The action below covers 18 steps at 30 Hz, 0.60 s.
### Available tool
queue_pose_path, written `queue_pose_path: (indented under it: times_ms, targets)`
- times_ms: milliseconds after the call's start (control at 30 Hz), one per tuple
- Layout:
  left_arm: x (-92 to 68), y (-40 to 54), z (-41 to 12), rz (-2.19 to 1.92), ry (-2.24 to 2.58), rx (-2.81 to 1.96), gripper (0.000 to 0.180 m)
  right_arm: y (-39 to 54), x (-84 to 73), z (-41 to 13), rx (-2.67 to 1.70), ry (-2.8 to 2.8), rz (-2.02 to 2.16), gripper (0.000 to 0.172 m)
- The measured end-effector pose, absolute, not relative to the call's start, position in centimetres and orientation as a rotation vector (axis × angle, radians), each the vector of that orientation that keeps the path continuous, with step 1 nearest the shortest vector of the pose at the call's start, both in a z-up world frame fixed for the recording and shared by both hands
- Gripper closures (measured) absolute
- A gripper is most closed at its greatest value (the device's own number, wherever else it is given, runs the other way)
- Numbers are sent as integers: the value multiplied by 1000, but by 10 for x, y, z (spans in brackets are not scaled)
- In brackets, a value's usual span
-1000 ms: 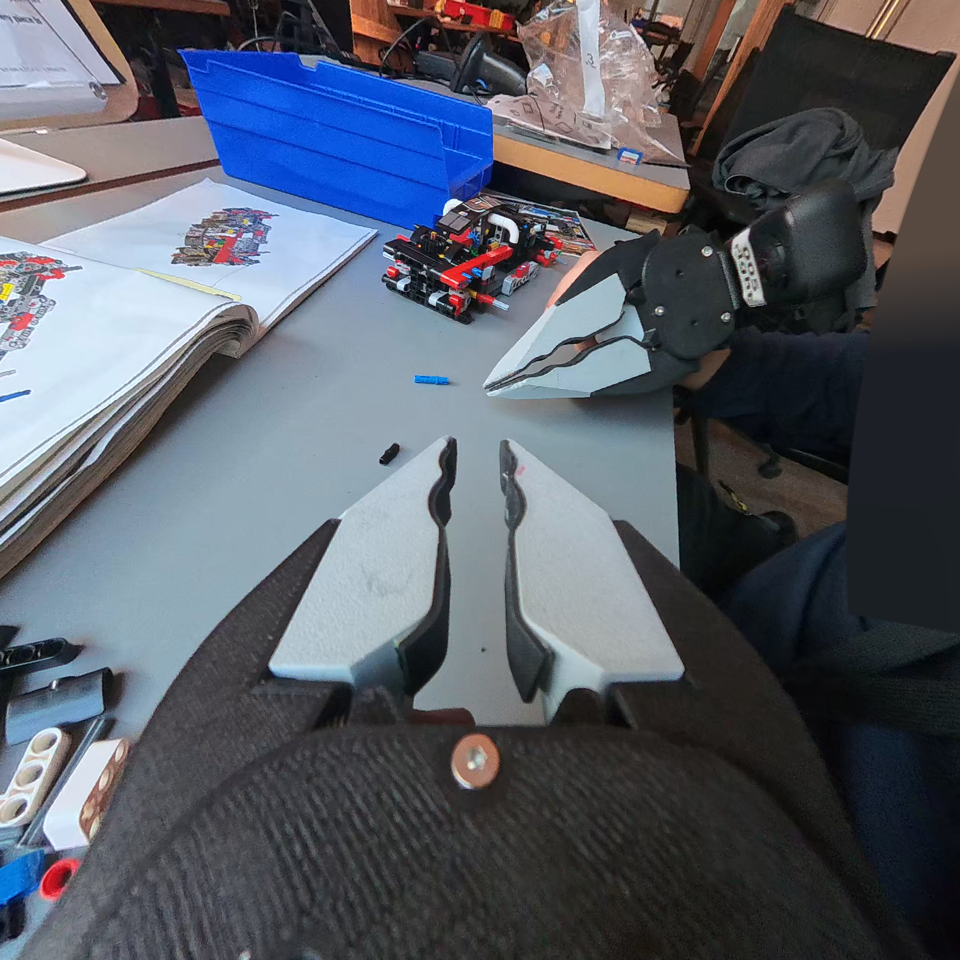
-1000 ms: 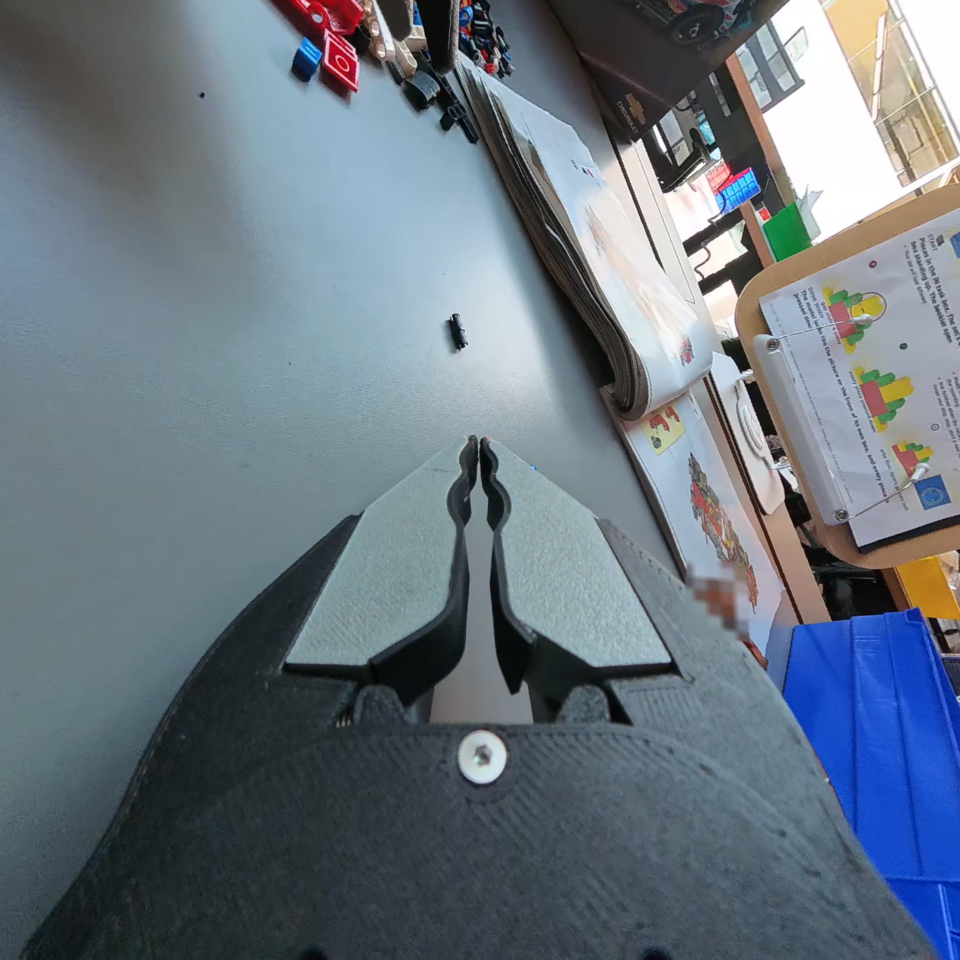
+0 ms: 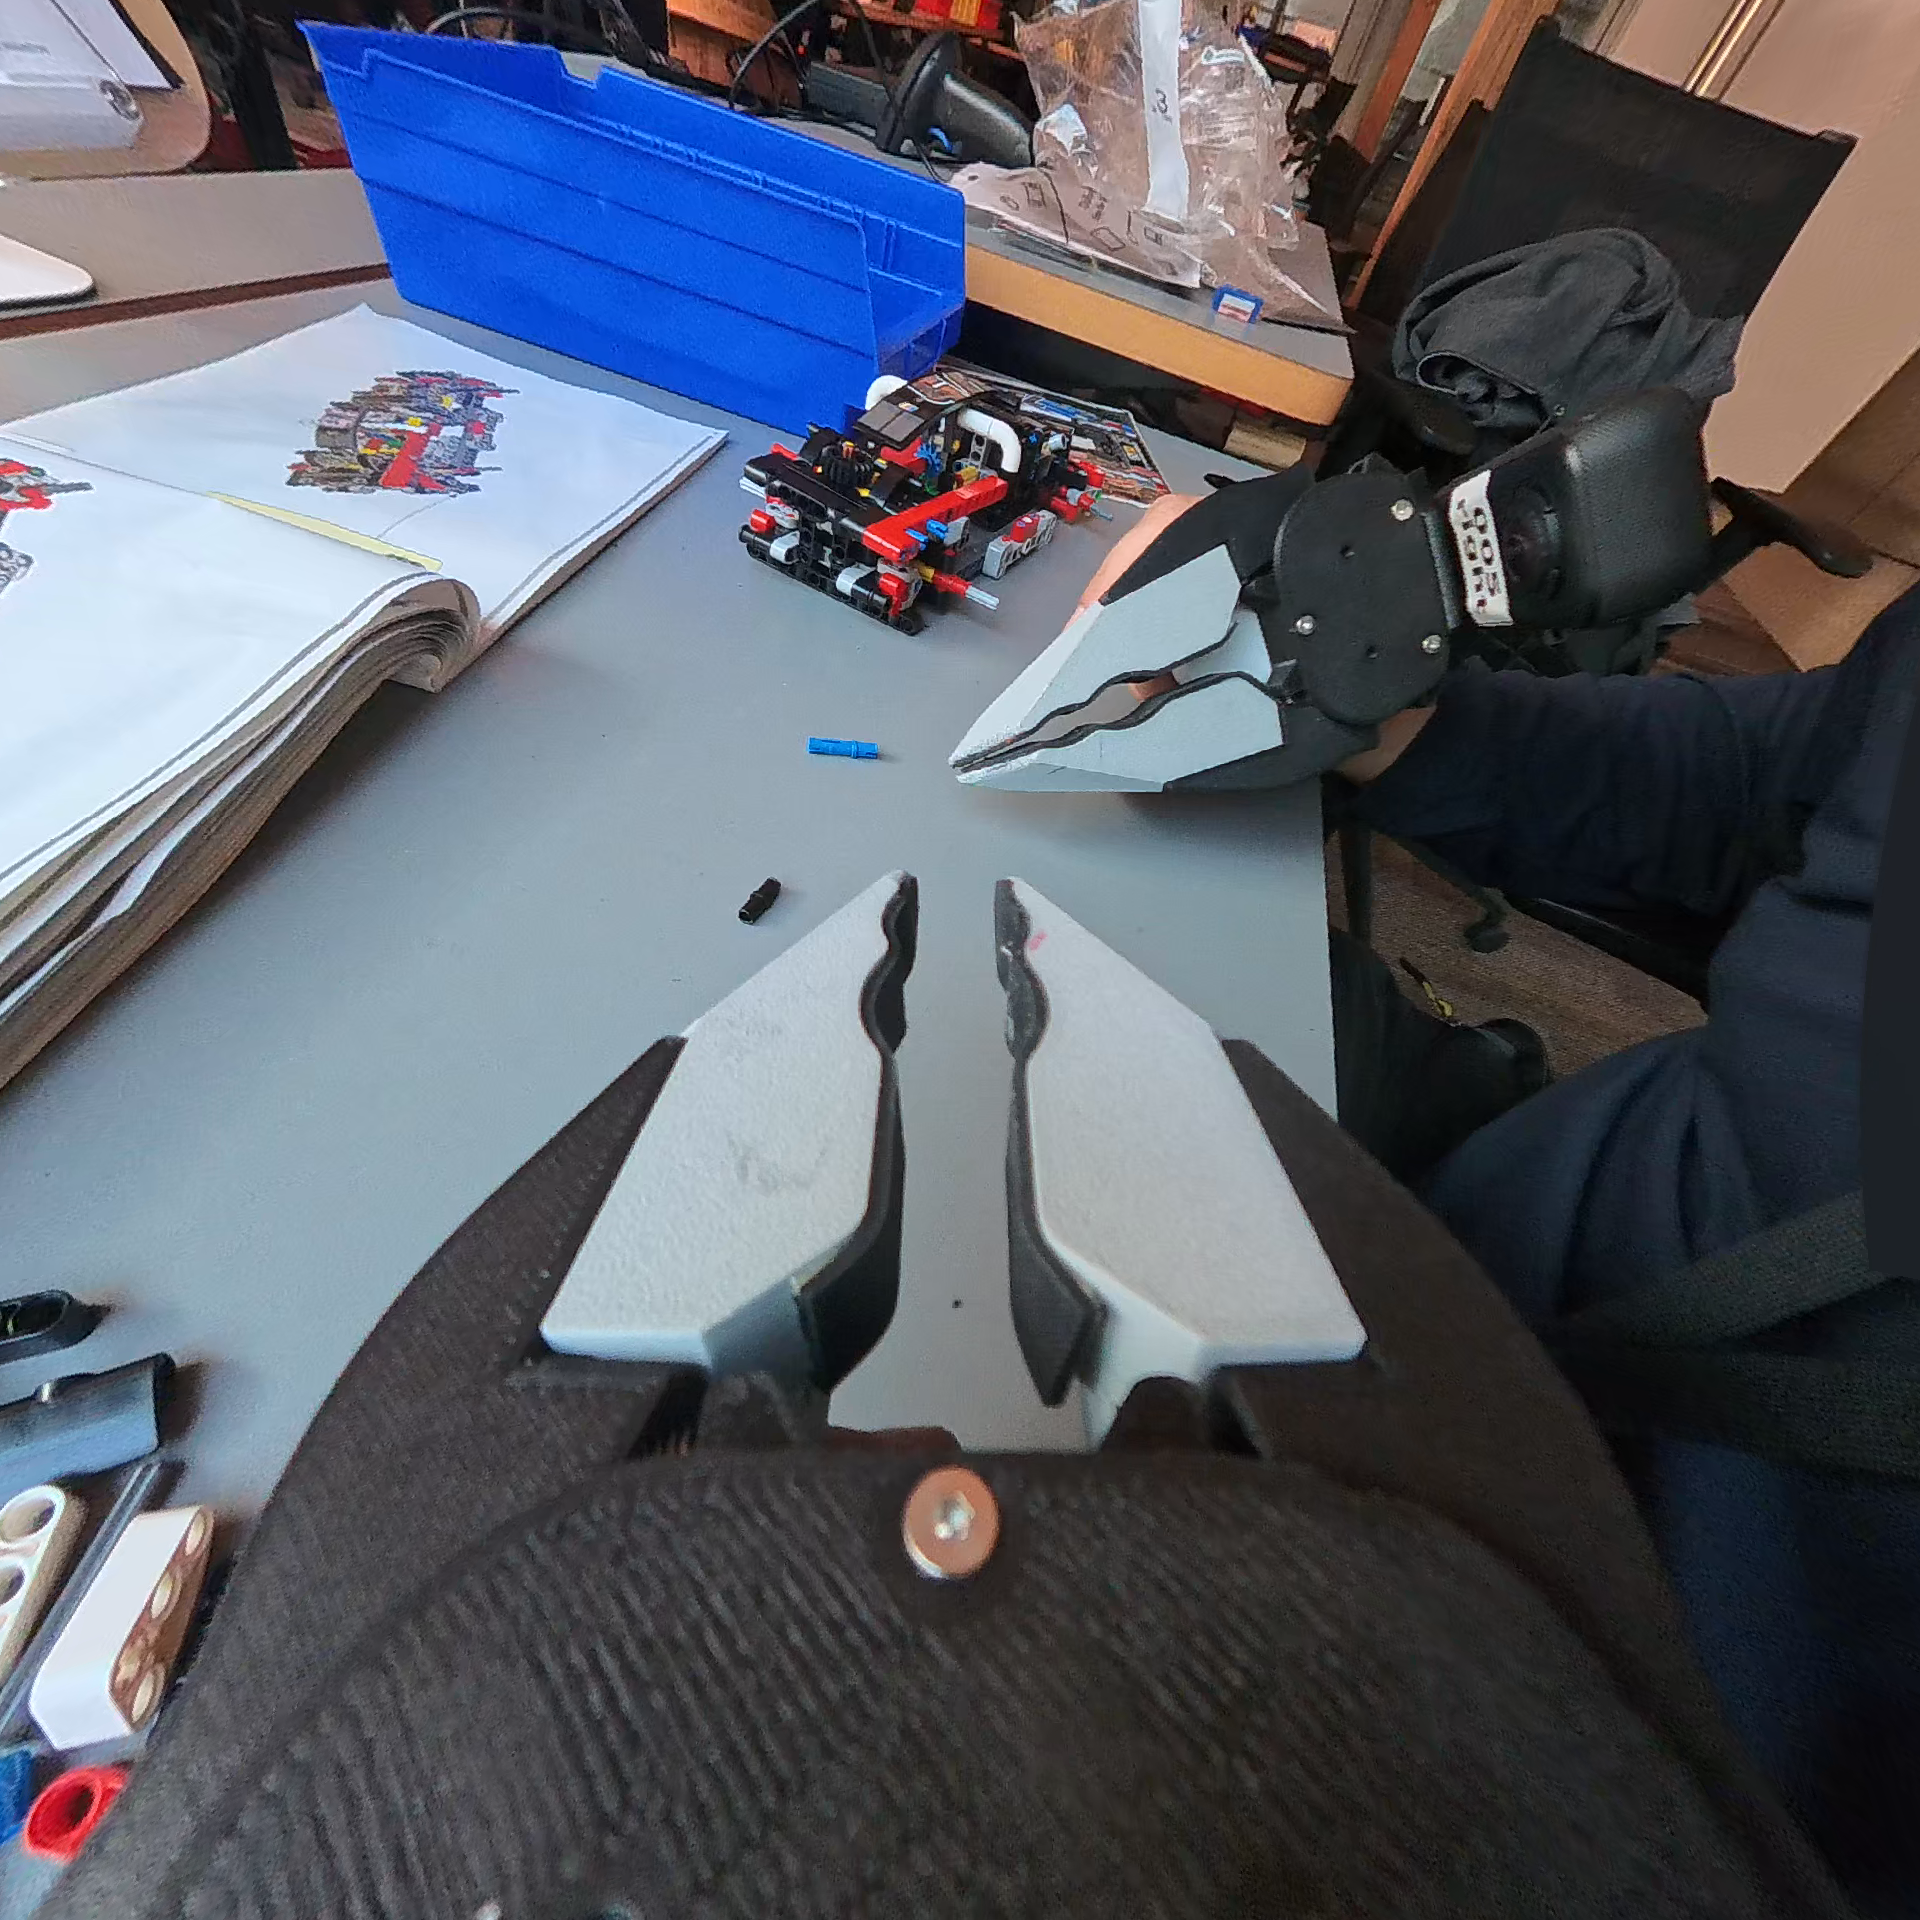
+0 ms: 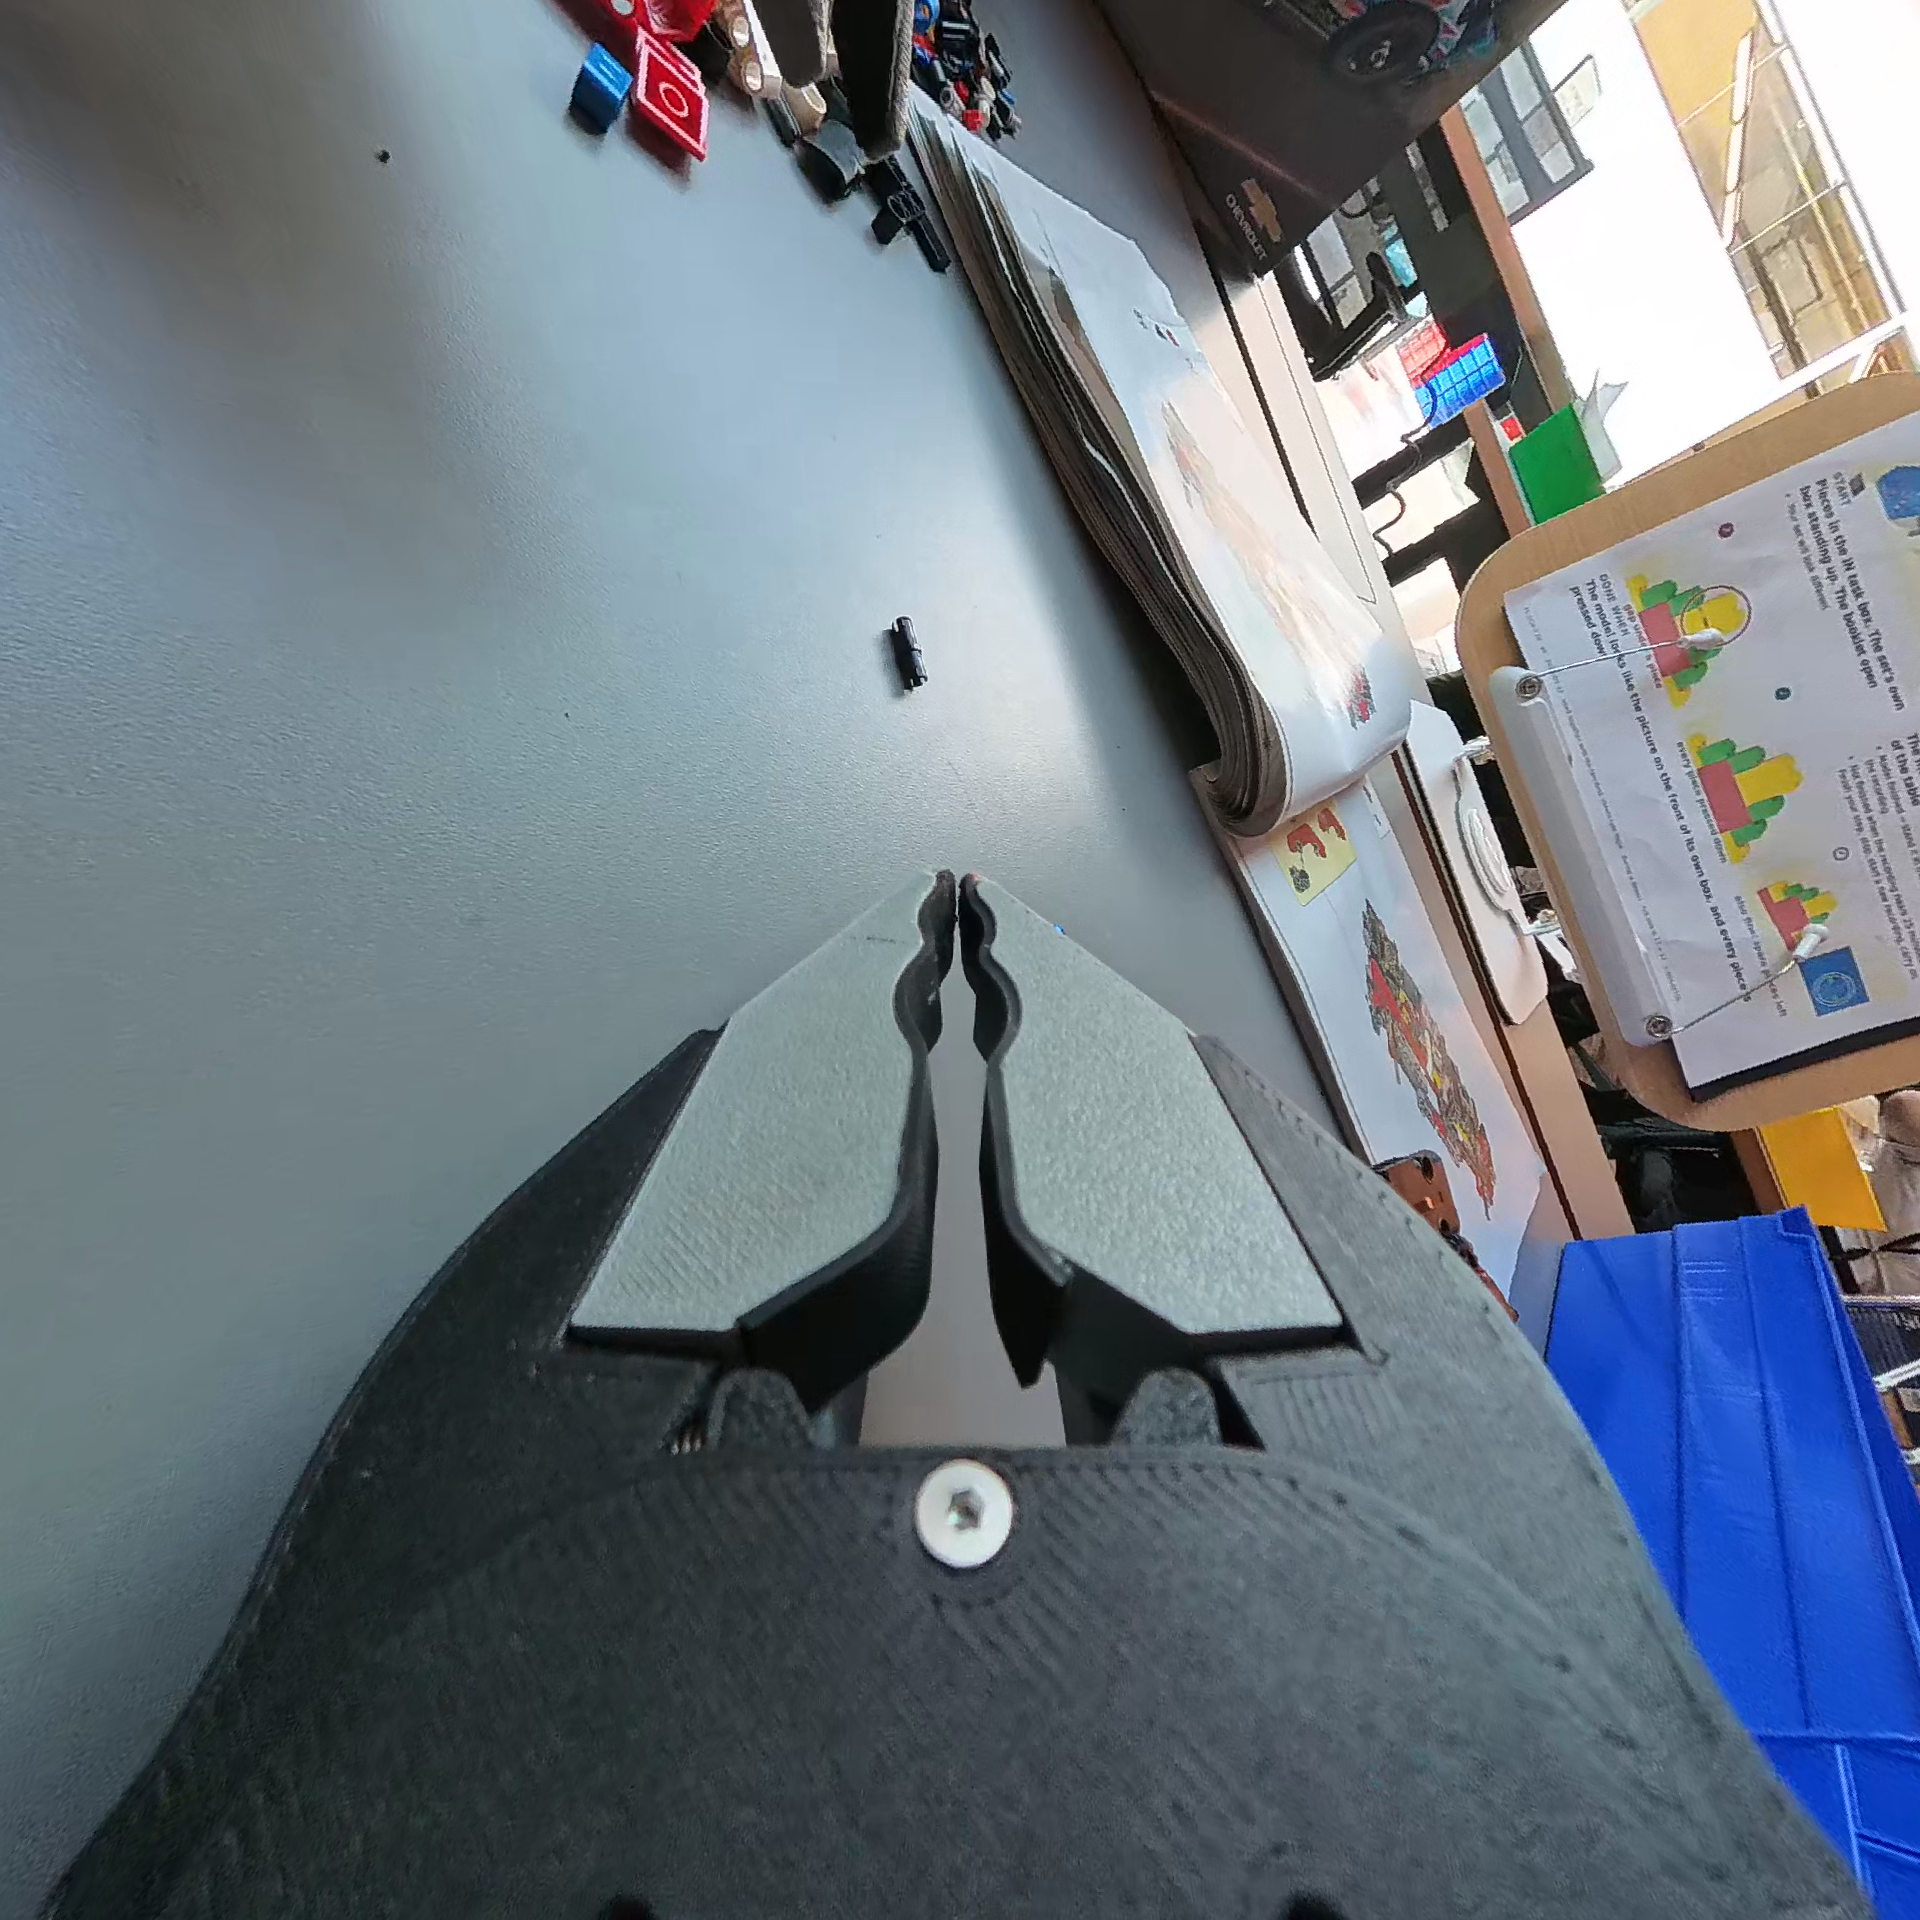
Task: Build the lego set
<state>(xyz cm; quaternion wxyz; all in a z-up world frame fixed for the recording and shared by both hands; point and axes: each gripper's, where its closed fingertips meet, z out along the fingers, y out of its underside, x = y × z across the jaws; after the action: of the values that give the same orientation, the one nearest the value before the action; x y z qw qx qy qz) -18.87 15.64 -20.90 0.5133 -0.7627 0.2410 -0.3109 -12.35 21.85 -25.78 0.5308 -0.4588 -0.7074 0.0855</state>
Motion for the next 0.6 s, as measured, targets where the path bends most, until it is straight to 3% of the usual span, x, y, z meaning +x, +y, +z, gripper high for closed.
queue_pose_path:
  times_ms: [600]
  targets:
    - [-189, 156, -209, -762, 577, -1839, 169, 222, -123, -254, -1116, -1661, 222, 172]
